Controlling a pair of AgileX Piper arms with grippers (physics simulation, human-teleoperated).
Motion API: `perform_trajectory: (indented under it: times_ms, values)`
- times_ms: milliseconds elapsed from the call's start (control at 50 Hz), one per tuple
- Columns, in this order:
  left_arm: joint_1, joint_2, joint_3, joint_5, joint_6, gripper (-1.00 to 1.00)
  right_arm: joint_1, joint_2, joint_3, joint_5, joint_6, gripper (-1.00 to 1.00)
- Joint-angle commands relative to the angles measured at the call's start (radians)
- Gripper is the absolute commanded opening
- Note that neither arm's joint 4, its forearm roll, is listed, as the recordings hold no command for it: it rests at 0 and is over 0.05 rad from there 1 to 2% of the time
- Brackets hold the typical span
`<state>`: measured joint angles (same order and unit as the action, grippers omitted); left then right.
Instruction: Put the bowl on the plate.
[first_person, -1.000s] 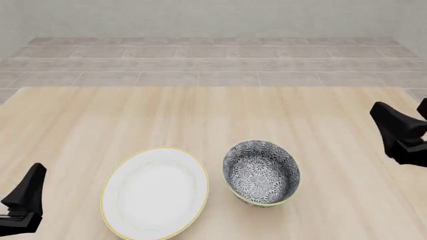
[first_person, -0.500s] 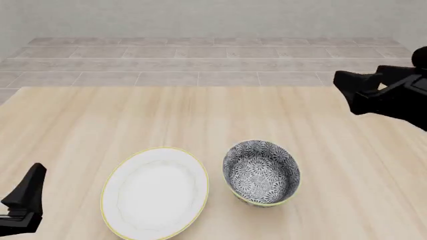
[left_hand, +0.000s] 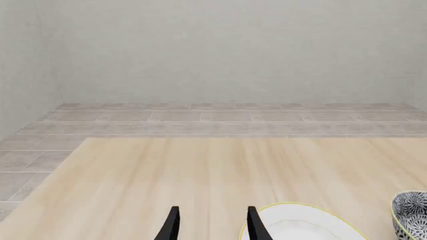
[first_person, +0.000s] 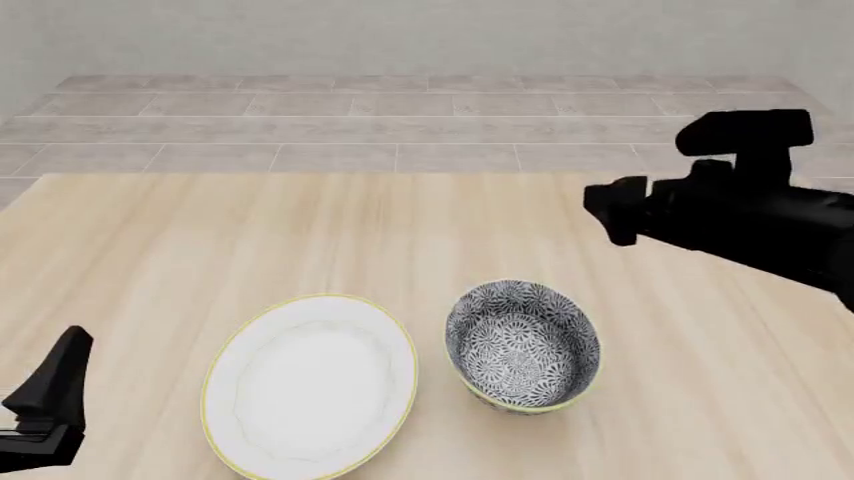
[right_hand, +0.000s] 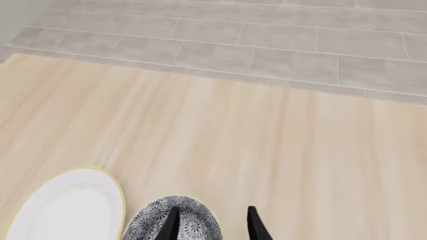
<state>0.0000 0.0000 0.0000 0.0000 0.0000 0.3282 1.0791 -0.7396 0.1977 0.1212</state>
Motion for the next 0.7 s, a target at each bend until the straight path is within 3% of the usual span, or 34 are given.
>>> perform_trajectory:
  times_ms: [20, 700]
  values:
    - [0.0, 0.0, 0.0, 0.0, 0.0, 1.0, 0.026, 0.085, 0.031, -0.038, 0.04, 1.0]
    - [0.0, 0.0, 0.0, 0.0, 0.0, 1.0, 0.019, 0.162, 0.142, -0.142, 0.09, 1.0]
